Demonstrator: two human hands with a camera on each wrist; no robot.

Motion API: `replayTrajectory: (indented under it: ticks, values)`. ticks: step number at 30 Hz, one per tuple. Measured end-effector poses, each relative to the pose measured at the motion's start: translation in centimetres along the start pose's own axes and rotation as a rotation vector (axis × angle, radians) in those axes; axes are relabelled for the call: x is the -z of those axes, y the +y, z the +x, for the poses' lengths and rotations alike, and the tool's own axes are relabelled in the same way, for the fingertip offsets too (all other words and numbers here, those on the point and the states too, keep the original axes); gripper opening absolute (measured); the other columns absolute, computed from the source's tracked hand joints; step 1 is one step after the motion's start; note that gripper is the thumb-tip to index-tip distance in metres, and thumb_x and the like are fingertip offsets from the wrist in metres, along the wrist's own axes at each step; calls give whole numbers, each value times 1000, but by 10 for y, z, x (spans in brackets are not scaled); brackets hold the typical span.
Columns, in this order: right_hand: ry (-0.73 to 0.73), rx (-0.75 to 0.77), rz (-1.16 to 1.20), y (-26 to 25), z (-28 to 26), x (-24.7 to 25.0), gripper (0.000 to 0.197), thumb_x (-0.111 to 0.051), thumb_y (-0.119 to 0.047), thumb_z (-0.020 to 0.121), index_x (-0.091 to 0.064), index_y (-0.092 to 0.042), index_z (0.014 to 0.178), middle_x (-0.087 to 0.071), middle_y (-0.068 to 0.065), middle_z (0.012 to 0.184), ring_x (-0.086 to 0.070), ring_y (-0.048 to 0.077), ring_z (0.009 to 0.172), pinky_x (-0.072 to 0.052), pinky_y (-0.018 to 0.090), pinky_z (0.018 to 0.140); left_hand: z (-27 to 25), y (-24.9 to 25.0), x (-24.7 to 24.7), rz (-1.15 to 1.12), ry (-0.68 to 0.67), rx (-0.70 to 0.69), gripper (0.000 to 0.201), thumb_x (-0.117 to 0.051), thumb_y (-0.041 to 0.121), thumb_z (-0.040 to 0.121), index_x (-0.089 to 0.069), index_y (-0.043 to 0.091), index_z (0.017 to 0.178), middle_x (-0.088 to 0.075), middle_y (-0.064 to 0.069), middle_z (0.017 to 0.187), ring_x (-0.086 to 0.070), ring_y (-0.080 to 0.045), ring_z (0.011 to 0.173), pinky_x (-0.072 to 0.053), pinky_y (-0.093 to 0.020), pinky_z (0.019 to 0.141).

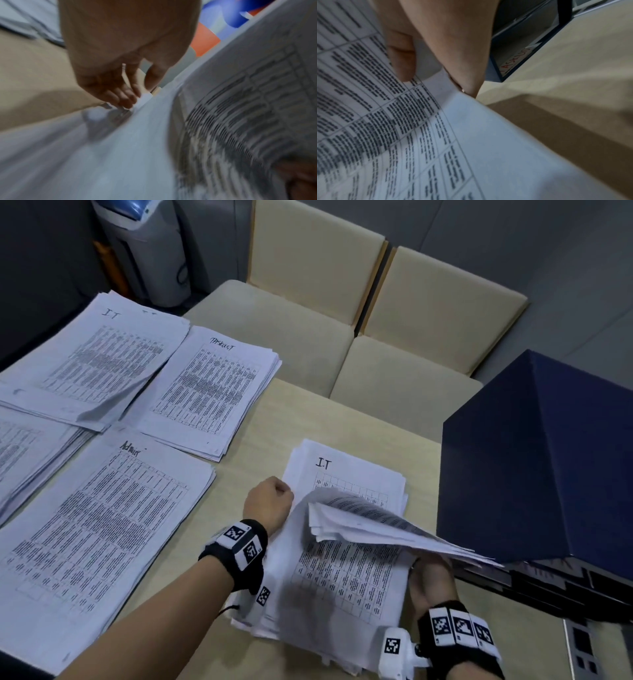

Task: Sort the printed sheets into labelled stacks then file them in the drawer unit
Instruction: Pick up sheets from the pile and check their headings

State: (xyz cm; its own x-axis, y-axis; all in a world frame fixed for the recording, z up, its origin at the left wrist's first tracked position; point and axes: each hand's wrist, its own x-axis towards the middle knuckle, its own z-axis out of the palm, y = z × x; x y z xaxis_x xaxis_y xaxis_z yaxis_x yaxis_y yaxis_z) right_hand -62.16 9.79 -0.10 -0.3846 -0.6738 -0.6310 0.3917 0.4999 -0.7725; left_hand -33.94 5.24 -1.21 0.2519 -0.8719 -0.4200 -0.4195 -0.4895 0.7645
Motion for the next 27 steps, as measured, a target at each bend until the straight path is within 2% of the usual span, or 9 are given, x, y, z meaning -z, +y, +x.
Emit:
replayTrajectory:
  ticks: [2, 4, 6, 10, 14, 18, 20, 23, 27]
  values:
    - [-17, 66, -37, -2, -2, -5, 24, -52, 8, 89, -65, 2, 108, -69, 21, 99, -66, 31, 90, -54, 37, 77, 6, -9, -4, 224, 6, -15, 21, -66, 34, 88, -64, 14, 94, -69, -4, 96, -63, -24, 89, -49, -31, 76]
    - [-15, 40, -37, -3, -4, -5, 28, -52, 11, 86, -58, 6, 112, -64, 23, 94, -63, 34, 88, -54, 36, 71, 8, -10, -9, 384, -22, -65, 29, -67, 44, 86, -61, 16, 92, -63, -3, 96, -62, -25, 88, -49, -32, 74]
    - [-29, 11, -82, -1, -6, -1, 16, -53, 9, 86, -58, 3, 100, -63, 19, 81, -65, 31, 77, -53, 33, 63, 9, -8, -12, 536, -11, -116, 30, -63, 44, 87, -61, 14, 92, -61, -3, 96, -61, -27, 88, -48, -32, 73]
    - [-80, -5, -95, 4, -5, 1, 27, -55, 8, 85, -61, 8, 111, -72, 23, 100, -71, 34, 89, -55, 43, 80, 12, -3, -14, 687, -13, -198, 19, -58, 32, 91, -64, 14, 89, -66, -4, 94, -63, -27, 84, -51, -31, 70]
    - [-105, -37, -41, 2, -2, 1, 22, -40, 11, 89, -59, 1, 84, -70, 8, 61, -68, 20, 52, -49, 37, 63, 17, -1, -7, 776, -16, -211, 20, -48, 27, 98, -64, 14, 99, -66, -6, 103, -65, -27, 92, -54, -33, 78]
    - [-102, -45, -19, -2, -4, 1, 31, -35, 16, 88, -58, -4, 79, -66, 3, 52, -64, 17, 45, -50, 19, 42, 18, -4, 1, 727, 3, -142, 35, -46, 43, 97, -63, 14, 90, -66, -6, 96, -64, -27, 86, -48, -31, 70]
    - [-106, -56, -25, 1, -3, -1, 28, -38, 14, 86, -57, -5, 77, -64, 4, 53, -62, 23, 54, -51, 25, 48, 16, -4, -1, 738, -23, -149, 42, -51, 56, 93, -61, 15, 92, -64, -4, 94, -63, -26, 87, -49, -31, 71]
    - [-106, -58, -64, 5, -1, -5, 21, -41, 11, 85, -56, -1, 77, -62, 13, 68, -56, 30, 65, -45, 37, 63, 13, -1, -6, 740, -35, -179, 29, -59, 39, 94, -63, 11, 93, -67, -8, 97, -65, -28, 87, -48, -31, 68]
    - [-110, -72, -47, 3, 0, -6, 22, -41, 10, 84, -56, -1, 73, -63, 14, 67, -62, 29, 59, -46, 39, 66, 14, 8, -1, 910, -45, -276, 24, -49, 24, 102, -63, 7, 110, -66, -13, 108, -66, -30, 97, -52, -35, 79]
